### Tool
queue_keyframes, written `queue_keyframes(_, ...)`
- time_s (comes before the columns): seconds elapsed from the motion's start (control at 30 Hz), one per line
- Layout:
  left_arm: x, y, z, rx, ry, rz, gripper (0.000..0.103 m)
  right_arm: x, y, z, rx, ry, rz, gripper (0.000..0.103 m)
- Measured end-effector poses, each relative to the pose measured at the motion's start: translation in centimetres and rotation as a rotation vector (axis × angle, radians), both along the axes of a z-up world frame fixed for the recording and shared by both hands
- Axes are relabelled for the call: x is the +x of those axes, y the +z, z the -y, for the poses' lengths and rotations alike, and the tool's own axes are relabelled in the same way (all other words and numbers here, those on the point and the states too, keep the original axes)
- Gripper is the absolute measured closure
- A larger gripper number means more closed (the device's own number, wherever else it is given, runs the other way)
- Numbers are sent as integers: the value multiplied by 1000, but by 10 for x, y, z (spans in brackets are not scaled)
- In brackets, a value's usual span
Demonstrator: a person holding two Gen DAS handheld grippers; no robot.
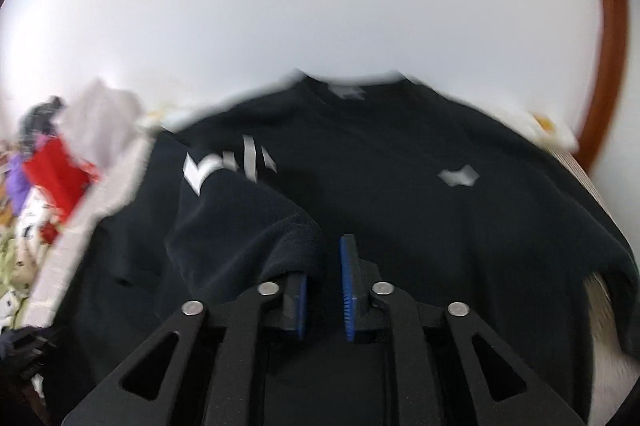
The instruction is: Fold small clothes
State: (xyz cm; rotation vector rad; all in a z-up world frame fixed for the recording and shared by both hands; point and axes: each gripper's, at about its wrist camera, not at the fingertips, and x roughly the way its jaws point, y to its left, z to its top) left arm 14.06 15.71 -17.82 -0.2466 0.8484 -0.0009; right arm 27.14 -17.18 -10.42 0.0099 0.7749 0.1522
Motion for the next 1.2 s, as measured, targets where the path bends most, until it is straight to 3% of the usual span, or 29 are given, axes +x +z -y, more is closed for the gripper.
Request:
queue_keyframes(0.07,0,0,0,6,-1,-1,86,-4,-11,15,-41,-45,-57,62)
queue_keyframes(0.17,-1,0,2,18,-1,-1,86,-19,-15,23,-130,-76,-76,54)
queue_keyframes(0.27,-1,0,2,14,-1,-1,86,-40,-3,16,-183,-54,-32,44)
queue_keyframes(0.33,-1,0,3,9,-3,0,86,-53,6,6,-150,0,9,35)
queue_keyframes(0.47,-1,1,4,8,-9,2,86,-58,8,-35,-139,144,47,31)
queue_keyframes(0.63,-2,0,-1,-14,-9,5,86,-36,-30,-83,-227,231,-15,32)
queue_keyframes(0.73,-2,0,-4,-25,-11,6,86,-21,-50,-89,-300,212,-76,41)
queue_keyframes(0.77,-2,0,-4,-25,-12,6,86,-20,-50,-87,-287,214,-70,51)
queue_keyframes(0.8,-2,0,-4,-23,-12,6,86,-22,-46,-83,-261,215,-60,70)
queue_keyframes(0.83,-2,0,-4,-21,-13,6,86,-22,-43,-79,-243,214,-52,78)
queue_keyframes(0.87,-2,0,-4,-17,-13,6,86,-22,-39,-73,-223,210,-42,94)
queue_keyframes(0.97,-2,0,-3,-13,-13,5,86,-13,-36,-54,-159,194,-92,95)
queue_keyframes(1.07,-1,0,-3,-10,-13,4,86,-22,-27,-45,-58,211,-87,87)
queue_keyframes(1.17,-1,0,-2,-3,-13,4,86,-39,-24,-57,-66,272,-38,39)
queue_keyframes(1.2,-1,0,-1,-2,-13,4,86,-43,-26,-64,-87,286,-14,37)
